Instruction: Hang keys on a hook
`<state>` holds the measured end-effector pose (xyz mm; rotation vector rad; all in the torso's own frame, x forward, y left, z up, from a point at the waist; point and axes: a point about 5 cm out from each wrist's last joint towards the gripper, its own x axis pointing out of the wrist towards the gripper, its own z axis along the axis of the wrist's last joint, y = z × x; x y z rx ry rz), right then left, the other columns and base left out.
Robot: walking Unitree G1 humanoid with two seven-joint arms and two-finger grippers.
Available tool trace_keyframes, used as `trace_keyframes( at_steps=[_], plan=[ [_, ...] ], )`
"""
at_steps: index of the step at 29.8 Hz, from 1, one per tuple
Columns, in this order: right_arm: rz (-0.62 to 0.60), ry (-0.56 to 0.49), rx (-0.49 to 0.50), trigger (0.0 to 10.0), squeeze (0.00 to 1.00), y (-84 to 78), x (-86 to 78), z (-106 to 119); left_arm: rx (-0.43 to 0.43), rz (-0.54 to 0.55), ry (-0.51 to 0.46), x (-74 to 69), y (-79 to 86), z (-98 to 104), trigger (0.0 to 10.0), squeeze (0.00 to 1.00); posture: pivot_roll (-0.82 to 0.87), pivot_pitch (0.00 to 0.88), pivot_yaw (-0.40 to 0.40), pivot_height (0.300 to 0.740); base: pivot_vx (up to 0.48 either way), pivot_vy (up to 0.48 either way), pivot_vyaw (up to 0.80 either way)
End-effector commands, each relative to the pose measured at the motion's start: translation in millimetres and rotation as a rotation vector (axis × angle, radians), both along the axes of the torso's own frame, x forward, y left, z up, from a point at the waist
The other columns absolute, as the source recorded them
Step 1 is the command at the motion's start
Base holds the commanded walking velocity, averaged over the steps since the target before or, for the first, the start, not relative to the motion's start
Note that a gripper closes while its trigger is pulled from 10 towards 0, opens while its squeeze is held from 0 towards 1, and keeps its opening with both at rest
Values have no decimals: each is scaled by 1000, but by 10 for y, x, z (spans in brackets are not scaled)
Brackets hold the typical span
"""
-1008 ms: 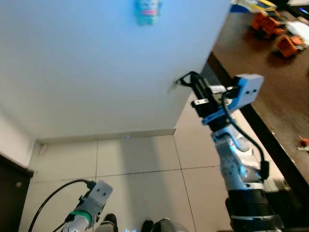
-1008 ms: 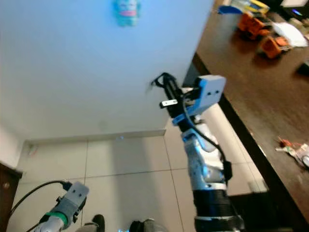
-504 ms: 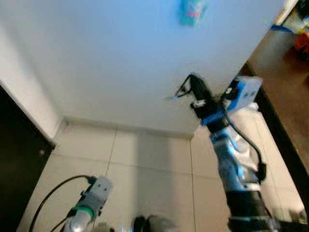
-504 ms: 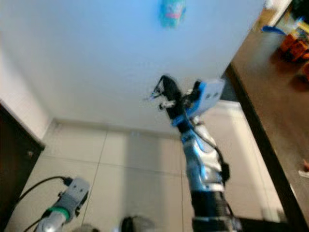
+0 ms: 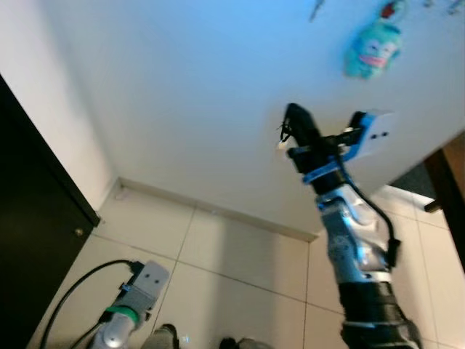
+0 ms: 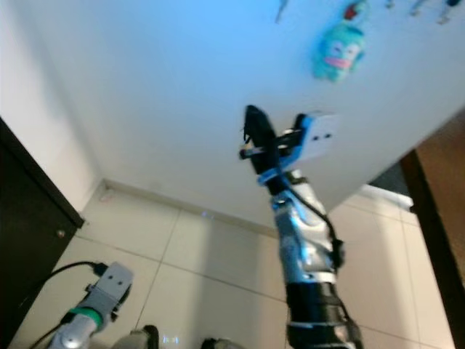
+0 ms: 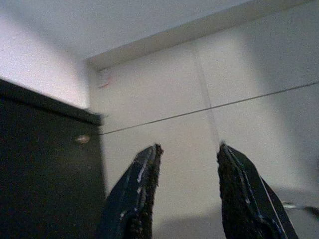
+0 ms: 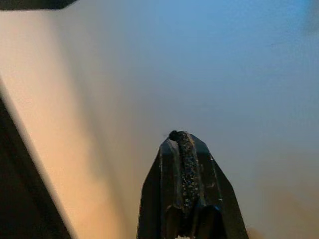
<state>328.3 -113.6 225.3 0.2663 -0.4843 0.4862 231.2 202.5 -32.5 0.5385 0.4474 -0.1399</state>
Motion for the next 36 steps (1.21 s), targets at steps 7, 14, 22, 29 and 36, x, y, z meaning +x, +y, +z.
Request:
trace_keyframes(
  at_steps=[7, 14, 22, 29, 36],
  plan=[
    [-48, 11, -1, 10000, 0, -150, -11, -48, -13, -15, 30, -57, -83, -63, 10000, 0, -88, 137, -66, 740, 360, 0, 0],
    [-50, -35, 19, 10000, 0, -179, -30, 35, -7, -59, 8, -49, -124, -44, 10000, 0, -89, 133, -66, 740, 0, 0, 0],
    [-144, -191, 44, 10000, 0, -397, -25, 443, 9, -87, 8, -42, -143, -42, 10000, 0, -95, 128, -59, 740, 0, 0, 0],
    [-200, -251, 48, 10000, 0, -503, 1, 629, 12, -97, 10, -33, -151, -39, 10000, 0, -97, 128, -55, 740, 0, 0, 0],
    [-249, -282, 40, 10000, 0, -581, 36, 743, 12, -105, 7, -35, -157, -36, 10000, 0, -95, 135, -52, 740, 0, 0, 0]
  ],
)
